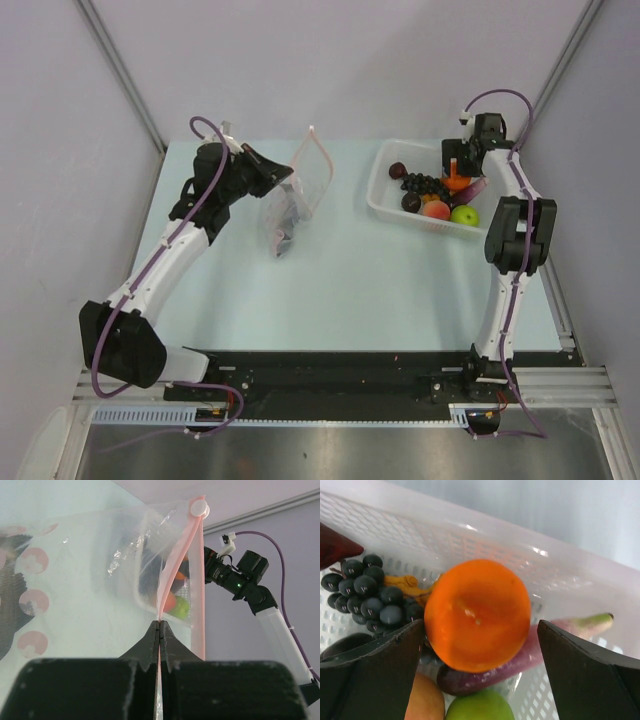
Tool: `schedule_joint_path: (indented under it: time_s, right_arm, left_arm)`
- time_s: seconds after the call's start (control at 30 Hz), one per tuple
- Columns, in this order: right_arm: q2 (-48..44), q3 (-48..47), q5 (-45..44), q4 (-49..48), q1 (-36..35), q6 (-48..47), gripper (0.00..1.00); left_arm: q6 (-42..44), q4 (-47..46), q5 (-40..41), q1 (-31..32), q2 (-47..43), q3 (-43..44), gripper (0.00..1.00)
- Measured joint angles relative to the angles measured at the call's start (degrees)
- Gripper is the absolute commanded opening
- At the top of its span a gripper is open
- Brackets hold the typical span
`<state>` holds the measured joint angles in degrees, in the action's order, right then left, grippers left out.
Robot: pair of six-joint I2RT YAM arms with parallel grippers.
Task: Place the food in the zip-top bag and seal the zipper
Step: Pick up the fake fruit from the bin.
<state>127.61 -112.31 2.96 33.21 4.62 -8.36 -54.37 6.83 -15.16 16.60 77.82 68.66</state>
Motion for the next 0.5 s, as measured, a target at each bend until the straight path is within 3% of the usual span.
schedule_joint_path:
  time_s: [0.27,0.3,0.5]
  right_arm:
    - [3.2,-2.3,2.3,-1.3,-0.2,0.1,0.88]
    - [3.3,-2.3,2.5,-1.3,-0.2,0.2,0.81]
    - [3.3,-2.6,3.8,-0.9,-0.1,0.6,0.62]
  left_arm:
    - [1.4,0.6,0.5,0.0,0.2,0.0,0.00]
    - [1.5,0.7,0.5,0.0,0.2,0.0,0.00]
    - [1.9,0.7,0.5,0.0,0.7,0.0,0.00]
